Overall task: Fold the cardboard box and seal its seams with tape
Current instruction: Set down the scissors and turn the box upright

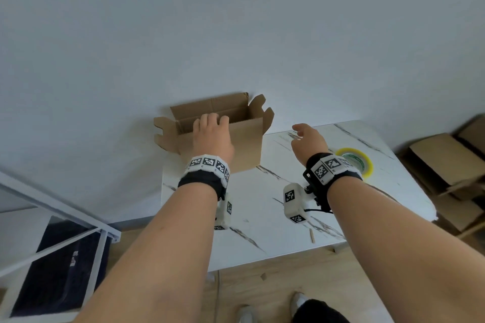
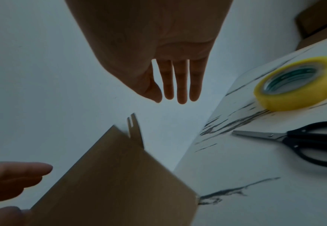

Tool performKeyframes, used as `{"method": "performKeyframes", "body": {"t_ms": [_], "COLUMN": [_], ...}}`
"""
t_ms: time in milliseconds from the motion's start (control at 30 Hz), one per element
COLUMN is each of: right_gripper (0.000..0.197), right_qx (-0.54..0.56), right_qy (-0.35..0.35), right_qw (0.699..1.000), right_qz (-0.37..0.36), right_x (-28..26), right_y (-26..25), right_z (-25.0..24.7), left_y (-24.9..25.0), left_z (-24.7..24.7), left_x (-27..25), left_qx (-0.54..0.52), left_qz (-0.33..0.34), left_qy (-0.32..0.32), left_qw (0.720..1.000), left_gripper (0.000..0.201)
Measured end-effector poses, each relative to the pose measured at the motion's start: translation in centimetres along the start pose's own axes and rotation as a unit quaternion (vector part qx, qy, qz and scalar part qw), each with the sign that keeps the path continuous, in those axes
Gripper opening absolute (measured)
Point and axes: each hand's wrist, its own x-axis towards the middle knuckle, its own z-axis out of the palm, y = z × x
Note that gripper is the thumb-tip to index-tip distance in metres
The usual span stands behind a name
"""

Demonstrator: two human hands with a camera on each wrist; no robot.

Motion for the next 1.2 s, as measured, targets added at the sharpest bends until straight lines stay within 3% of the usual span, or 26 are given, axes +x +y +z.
{"method": "performKeyframes", "body": {"t_ms": [133, 267, 467, 733, 967, 1200], "right_gripper": [0.048, 0.047, 0.058, 0.053, 0.051, 0.048], "right_qx": [-0.027, -0.071, -0.122, -0.205, -0.217, -0.212], "right_qy": [0.012, 0.003, -0.037, -0.120, -0.122, -0.147], "right_qw": [0.998, 0.993, 0.983, 0.969, 0.968, 0.966], "right_qz": [0.052, 0.100, 0.130, 0.072, 0.039, 0.000], "right_x": [0.0, 0.9, 2.5, 5.3, 7.9, 12.1], "right_y": [5.0, 10.4, 16.8, 22.1, 23.1, 21.4], "right_z": [-2.5, -5.1, -6.8, -6.6, -5.7, -4.6], "left_y": [4.8, 10.3, 17.3, 22.4, 23.4, 22.6], "left_z": [1.0, 4.0, 9.6, 16.2, 18.5, 19.9], "left_x": [-0.1, 0.2, -0.9, -4.1, -4.4, -0.1], "left_qx": [-0.023, -0.048, -0.049, -0.018, -0.001, 0.003], "left_qz": [0.083, 0.131, 0.100, 0.096, 0.066, 0.008], "left_qy": [0.001, -0.097, -0.292, -0.414, -0.358, -0.337], "left_qw": [0.996, 0.985, 0.950, 0.905, 0.931, 0.941], "left_gripper": [0.044, 0.046, 0.051, 0.056, 0.040, 0.042]}}
